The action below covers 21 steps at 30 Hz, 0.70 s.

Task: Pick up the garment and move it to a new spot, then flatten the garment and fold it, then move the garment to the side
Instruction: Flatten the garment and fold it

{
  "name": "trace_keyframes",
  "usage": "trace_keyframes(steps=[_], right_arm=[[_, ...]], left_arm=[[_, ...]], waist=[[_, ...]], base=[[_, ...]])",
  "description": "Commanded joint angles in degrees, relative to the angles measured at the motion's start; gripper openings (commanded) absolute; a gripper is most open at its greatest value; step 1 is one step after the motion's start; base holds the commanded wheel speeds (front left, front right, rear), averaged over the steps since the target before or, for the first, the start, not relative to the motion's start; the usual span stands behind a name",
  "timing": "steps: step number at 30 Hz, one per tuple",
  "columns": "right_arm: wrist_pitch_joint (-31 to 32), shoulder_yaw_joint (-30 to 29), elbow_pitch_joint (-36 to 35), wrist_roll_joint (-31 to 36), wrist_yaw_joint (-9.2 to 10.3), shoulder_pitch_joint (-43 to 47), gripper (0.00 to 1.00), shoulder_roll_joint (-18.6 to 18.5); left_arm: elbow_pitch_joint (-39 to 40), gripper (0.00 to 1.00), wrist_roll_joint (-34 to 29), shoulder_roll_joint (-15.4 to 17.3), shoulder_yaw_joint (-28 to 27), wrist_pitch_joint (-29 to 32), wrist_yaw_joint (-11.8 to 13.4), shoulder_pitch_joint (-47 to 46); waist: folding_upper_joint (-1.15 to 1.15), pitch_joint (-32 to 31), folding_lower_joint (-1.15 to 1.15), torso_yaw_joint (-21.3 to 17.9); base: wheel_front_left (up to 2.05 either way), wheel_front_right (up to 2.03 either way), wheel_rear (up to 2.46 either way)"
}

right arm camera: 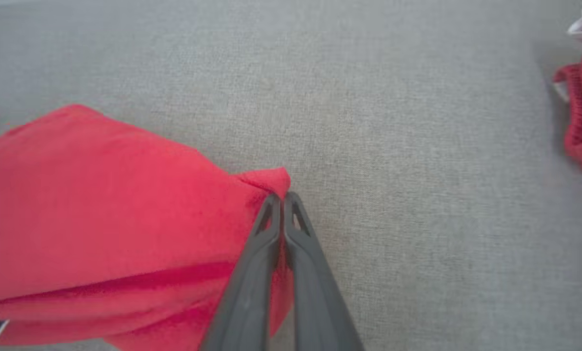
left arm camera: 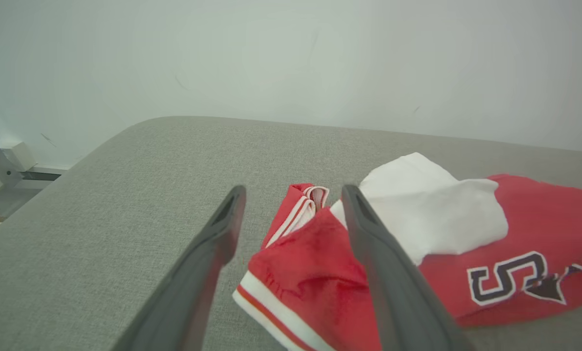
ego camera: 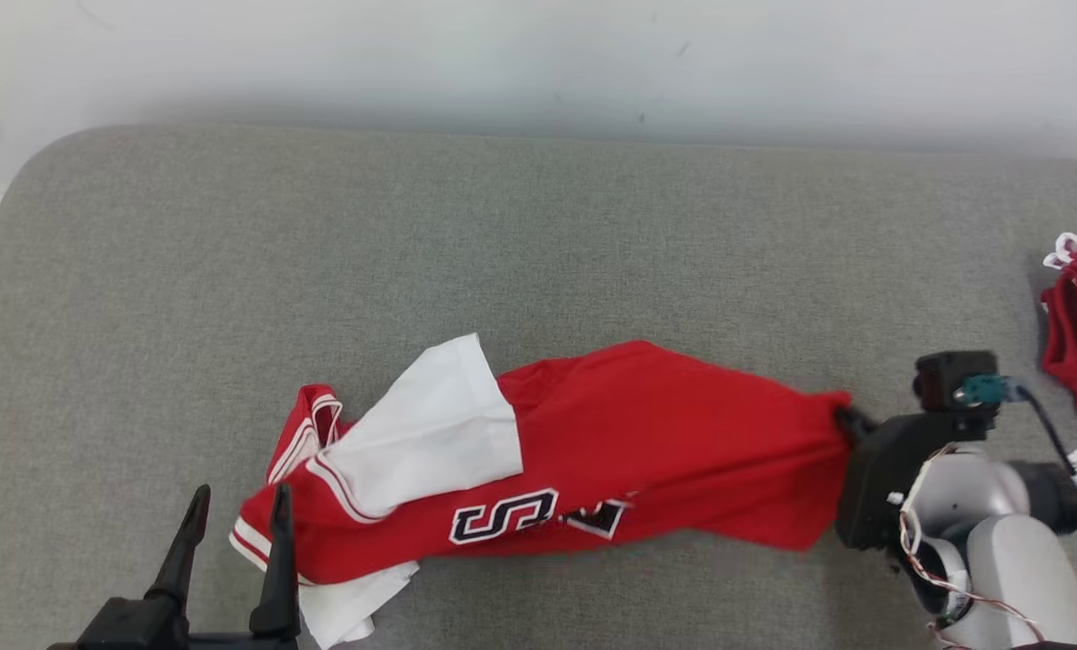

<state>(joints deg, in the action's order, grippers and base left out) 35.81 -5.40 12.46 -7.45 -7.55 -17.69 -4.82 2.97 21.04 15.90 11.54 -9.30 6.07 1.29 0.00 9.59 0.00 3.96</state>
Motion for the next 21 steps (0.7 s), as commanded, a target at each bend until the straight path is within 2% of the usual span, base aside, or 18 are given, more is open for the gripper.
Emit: trace_keyframes(steps=[1,5,9,12,14,20,21], right_arm=[[-1.82,-0.23,-1.33,0.74,0.14,-0.65,0.0,-0.55],[-7.11,-0.44,-7.12,2.04,0.14,-1.03,0.0,-1.94],[-9.08,-1.81,-13.54,2.48,0.14,1.13,0.0,-2.94],[-7.89,-5.0,-18.19,3.56,0.14,5.46,0.0,-2.84],[-5.97,-6.92,-20.18,3.98,0.14,9.51,0.0,-1.53],[-0.7,-9.23,-19.36,3.85,0.14,19.98,0.0,1.16],[-0.16,-9.25,-18.68,3.97,0.14,20.76,0.49,1.49]], left_arm=[[0.38,1.0,0.16,-0.04,0.04,0.18,0.35,0.39],[0.75,1.0,0.36,0.14,-0.13,0.44,0.72,0.76],[0.81,1.0,0.67,0.15,0.08,0.67,0.79,0.95],[0.72,1.0,0.92,-0.09,0.31,0.71,0.8,0.98],[0.7,1.0,1.04,-0.2,0.39,0.64,0.89,1.07],[0.57,1.0,1.63,0.08,0.44,1.13,0.75,0.69],[0.54,1.0,1.65,0.26,0.59,1.38,0.47,0.66]], waist=[[0.0,-0.45,0.0,-0.47],[0.0,-1.17,0.0,-1.54],[0.0,-1.52,0.0,-2.3],[0.0,-1.65,0.0,-2.49],[0.0,-1.65,0.0,-2.57],[0.0,-1.27,0.0,-2.98],[0.0,-1.25,0.0,-3.07]], base=[[0.0,0.0,0.0],[0.0,0.0,0.0],[0.0,0.0,0.0],[0.0,0.0,0.0],[0.0,0.0,0.0],[0.0,0.0,0.0],[0.0,0.0,0.0]])
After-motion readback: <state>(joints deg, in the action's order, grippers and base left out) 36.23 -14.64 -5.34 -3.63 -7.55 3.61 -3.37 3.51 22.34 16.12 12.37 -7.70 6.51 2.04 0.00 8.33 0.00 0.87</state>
